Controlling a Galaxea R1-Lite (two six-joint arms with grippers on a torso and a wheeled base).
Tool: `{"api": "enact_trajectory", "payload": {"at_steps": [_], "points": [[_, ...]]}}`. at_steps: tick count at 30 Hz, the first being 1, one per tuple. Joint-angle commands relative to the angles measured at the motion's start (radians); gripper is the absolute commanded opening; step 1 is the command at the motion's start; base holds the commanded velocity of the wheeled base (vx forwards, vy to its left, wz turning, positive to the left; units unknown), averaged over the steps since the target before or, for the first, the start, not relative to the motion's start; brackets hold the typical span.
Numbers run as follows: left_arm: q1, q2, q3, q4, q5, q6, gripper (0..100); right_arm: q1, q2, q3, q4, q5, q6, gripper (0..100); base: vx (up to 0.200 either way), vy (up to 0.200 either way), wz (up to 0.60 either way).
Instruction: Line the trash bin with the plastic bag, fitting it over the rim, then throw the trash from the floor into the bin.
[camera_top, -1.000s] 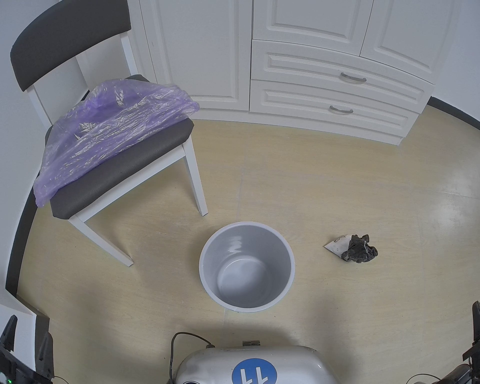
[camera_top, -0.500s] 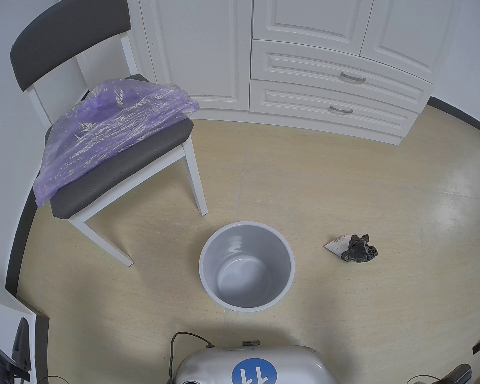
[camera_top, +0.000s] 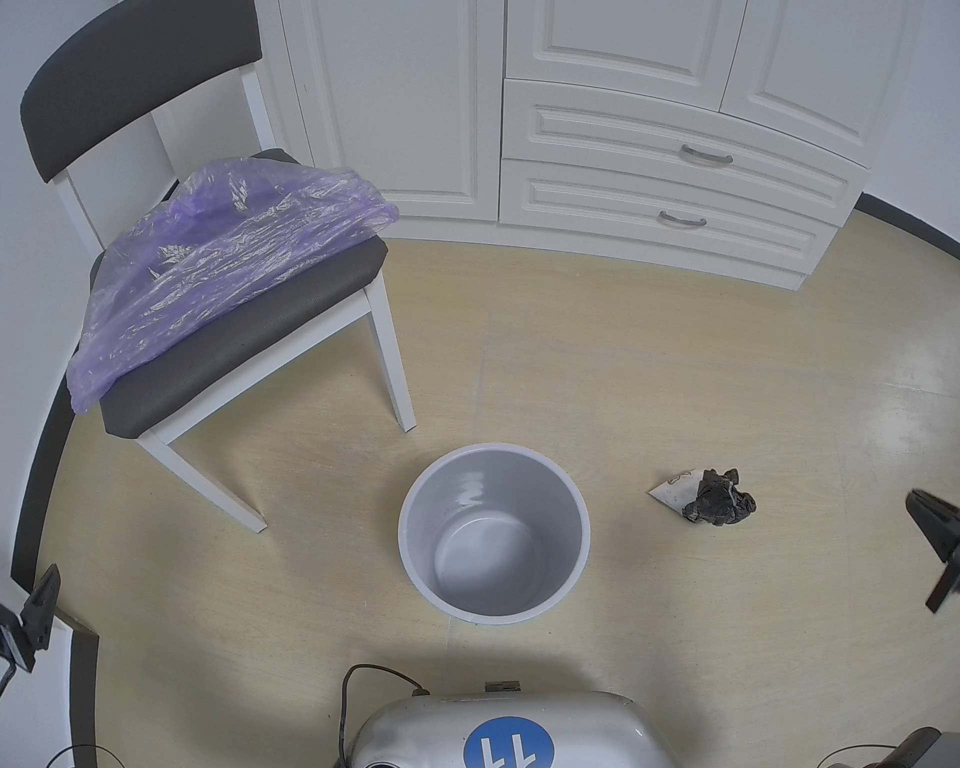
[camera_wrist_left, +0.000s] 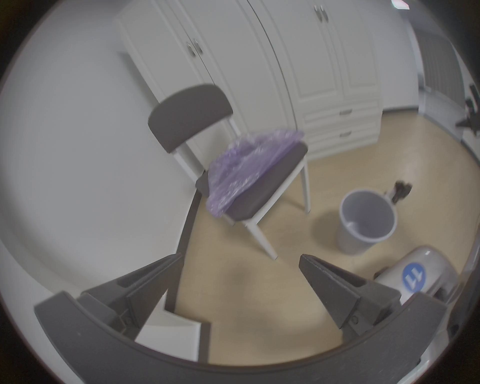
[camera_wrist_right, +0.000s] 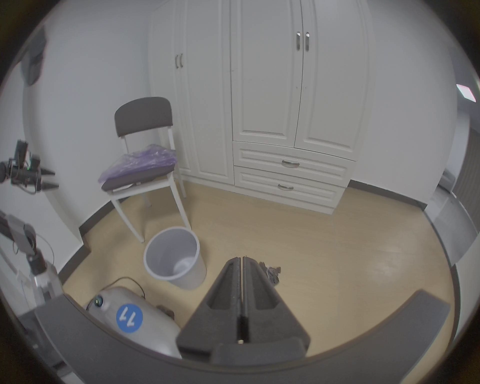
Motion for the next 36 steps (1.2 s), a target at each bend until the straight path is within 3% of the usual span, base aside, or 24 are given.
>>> {"api": "enact_trajectory", "payload": {"at_steps": [1,3,4,6,7,10,11,13,16,22,29,36], "points": [[0.157,0.342,-0.069,-0.044,0.068,0.132,100,0.203,0.400,-0.079,-0.258,-0.192,0.178,0,0.000,0.000,0.00],[0.201,0.422,-0.066,-0.152,0.028,0.134,100,0.266,0.511,-0.108,-0.394,-0.327,0.273,0,0.000,0.000,0.00],[0.201,0.422,-0.066,-0.152,0.028,0.134,100,0.266,0.511,-0.108,-0.394,-0.327,0.273,0,0.000,0.000,0.00],[0.278,0.514,-0.072,-0.256,-0.072,0.143,100,0.292,0.588,-0.104,-0.498,-0.416,0.290,0,0.000,0.000,0.00],[0.283,0.519,-0.072,-0.260,-0.078,0.145,100,0.293,0.590,-0.102,-0.502,-0.419,0.290,0,0.000,0.000,0.00],[0.415,0.643,-0.077,-0.368,-0.254,0.211,100,0.295,0.593,-0.088,-0.535,-0.424,0.296,0,0.000,0.000,0.00],[0.415,0.643,-0.077,-0.368,-0.254,0.211,100,0.295,0.593,-0.088,-0.535,-0.424,0.296,0,0.000,0.000,0.00],[0.510,0.755,-0.103,-0.448,-0.396,0.246,100,0.295,0.582,-0.091,-0.535,-0.425,0.297,0,0.000,0.000,0.00],[0.560,0.859,-0.138,-0.521,-0.472,0.258,100,0.296,0.593,-0.088,-0.535,-0.424,0.297,0,0.000,0.000,0.00],[0.566,0.960,-0.198,-0.604,-0.495,0.258,100,0.300,0.662,-0.091,-0.552,-0.425,0.326,0,0.000,0.000,0.00],[0.557,1.063,-0.325,-0.606,-0.492,0.247,100,0.303,0.689,-0.081,-0.578,-0.425,0.331,0,0.000,0.000,0.00],[0.534,1.103,-0.356,-0.607,-0.489,0.228,100,0.300,0.671,-0.088,-0.578,-0.424,0.328,0,0.000,0.000,0.00]]}}
